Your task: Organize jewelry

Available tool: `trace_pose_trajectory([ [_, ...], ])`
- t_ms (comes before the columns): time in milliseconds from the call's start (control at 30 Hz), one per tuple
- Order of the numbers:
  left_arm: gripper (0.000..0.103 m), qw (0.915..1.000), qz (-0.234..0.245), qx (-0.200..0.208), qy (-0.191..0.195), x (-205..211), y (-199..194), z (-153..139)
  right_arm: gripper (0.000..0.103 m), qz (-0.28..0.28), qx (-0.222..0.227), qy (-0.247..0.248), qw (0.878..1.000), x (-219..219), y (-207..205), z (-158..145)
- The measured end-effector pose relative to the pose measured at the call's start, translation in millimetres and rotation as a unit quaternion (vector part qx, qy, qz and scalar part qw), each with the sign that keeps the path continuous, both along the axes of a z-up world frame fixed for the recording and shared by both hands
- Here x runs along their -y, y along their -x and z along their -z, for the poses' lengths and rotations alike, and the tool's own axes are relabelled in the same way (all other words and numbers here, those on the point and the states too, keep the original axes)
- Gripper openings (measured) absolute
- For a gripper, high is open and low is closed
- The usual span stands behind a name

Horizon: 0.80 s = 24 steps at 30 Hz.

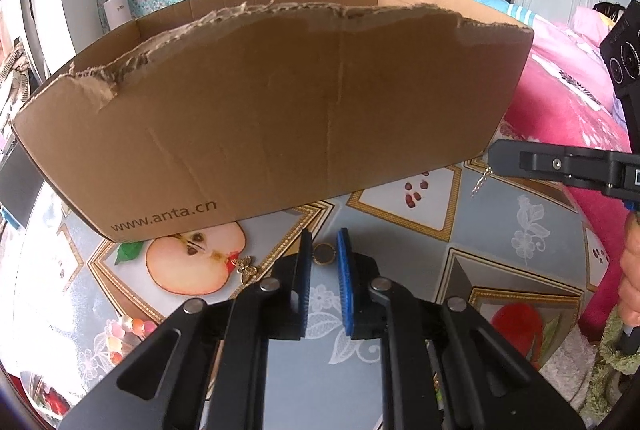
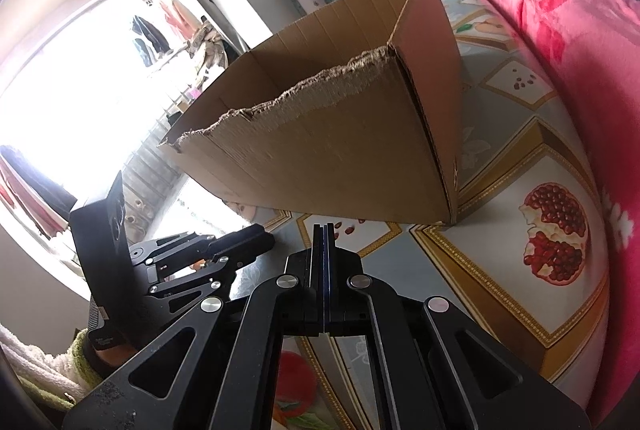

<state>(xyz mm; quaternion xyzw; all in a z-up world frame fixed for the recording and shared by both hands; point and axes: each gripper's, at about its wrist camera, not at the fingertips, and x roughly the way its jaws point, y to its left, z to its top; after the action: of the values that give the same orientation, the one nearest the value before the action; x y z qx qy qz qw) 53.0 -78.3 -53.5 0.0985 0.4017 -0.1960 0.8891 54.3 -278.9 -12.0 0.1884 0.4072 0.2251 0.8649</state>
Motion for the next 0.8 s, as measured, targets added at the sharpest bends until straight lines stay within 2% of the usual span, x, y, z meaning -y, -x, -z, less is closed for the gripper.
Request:
trace_pose_trajectory([
  [200,0.012,0.9997,0.000,0.000,0.026,-14.0,4.7,-8.1,0.000,0.000,0.013,-0.002,1.000,-0.7,3.7,-10.1],
  [367,0.012,0.9985,0.006,0.011,0.053,-25.9,15.4,-23.8,0.000,-0.001,0.032,-0.032,0.999,6.4,9.3,-28.9],
  [600,0.012,0.9918,0.025,0.048,0.116,-49.6,34.9,-71.8,0.000,-0.008,0.071,-0.057,0.996,14.3,9.0,-69.7],
  [700,0.012,0.9872,0.040,0.066,0.140,-53.1,38.8,-97.4,0.000,-0.015,0.101,-0.040,0.994,9.4,4.2,-96.3],
  [800,0.012,0.9837,0.051,0.077,0.154,-56.1,26.8,-120.0,0.000,-0.026,0.123,-0.015,0.992,3.1,-8.1,-117.2],
])
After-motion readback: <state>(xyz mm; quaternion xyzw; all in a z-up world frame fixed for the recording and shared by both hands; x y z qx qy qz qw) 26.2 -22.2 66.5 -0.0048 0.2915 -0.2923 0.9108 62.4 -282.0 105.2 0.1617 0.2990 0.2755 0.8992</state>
